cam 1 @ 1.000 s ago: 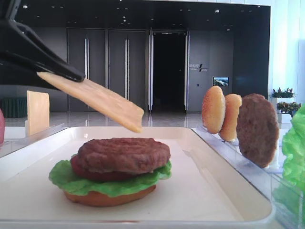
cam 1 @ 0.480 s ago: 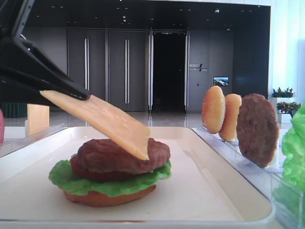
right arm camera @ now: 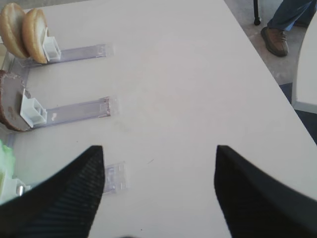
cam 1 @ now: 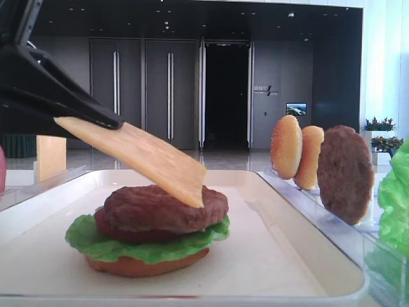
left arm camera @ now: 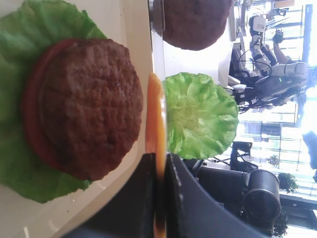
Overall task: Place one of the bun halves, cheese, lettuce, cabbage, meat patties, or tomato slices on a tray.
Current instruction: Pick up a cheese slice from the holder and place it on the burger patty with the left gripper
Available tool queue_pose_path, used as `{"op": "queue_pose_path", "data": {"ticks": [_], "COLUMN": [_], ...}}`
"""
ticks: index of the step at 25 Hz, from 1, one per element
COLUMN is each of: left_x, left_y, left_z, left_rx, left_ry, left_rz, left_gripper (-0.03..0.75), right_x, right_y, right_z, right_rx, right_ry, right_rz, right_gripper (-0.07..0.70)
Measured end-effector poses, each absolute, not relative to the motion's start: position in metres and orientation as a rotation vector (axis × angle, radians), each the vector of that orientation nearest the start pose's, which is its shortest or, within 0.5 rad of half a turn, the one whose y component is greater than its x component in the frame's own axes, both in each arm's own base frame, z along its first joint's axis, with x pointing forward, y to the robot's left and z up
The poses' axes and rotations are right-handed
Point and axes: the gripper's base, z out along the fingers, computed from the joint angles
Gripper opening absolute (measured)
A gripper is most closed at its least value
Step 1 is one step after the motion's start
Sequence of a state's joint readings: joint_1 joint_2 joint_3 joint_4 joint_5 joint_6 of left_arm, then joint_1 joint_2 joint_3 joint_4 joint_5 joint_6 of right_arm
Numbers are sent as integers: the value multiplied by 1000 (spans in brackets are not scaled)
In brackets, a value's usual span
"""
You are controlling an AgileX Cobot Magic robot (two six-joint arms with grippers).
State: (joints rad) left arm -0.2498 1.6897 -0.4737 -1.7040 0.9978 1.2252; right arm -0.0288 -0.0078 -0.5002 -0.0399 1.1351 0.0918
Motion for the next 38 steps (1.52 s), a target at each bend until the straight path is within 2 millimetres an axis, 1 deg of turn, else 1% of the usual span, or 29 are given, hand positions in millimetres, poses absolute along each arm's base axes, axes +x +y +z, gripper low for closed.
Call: {"op": "queue_pose_path", "data": {"ticks": [7, 11, 21, 29, 38], "left_x": [203, 208, 213, 214, 216], "left_y": [-130, -131, -133, -133, -132], "left_z": [141, 144, 148, 148, 146], "left_rx": [26, 38, -7, -8, -21], "left_ry": [2550, 2533, 2532, 2530, 2544], "left_rz": [-1569, -1568, -1583, -1583, -1538], "left_gripper": [22, 22, 22, 22, 22], "right_x": [-10, -10, -10, -10, -10], "right_y": [-3, -3, -3, -3, -3], "right_z": [271, 271, 271, 271, 271], "right_rx": [131, 131, 131, 131, 131], "right_ry": [2106, 2106, 2106, 2106, 2106], "right_rz": [-11, -11, -11, -11, -11], "right_gripper": [481, 481, 481, 481, 481]}}
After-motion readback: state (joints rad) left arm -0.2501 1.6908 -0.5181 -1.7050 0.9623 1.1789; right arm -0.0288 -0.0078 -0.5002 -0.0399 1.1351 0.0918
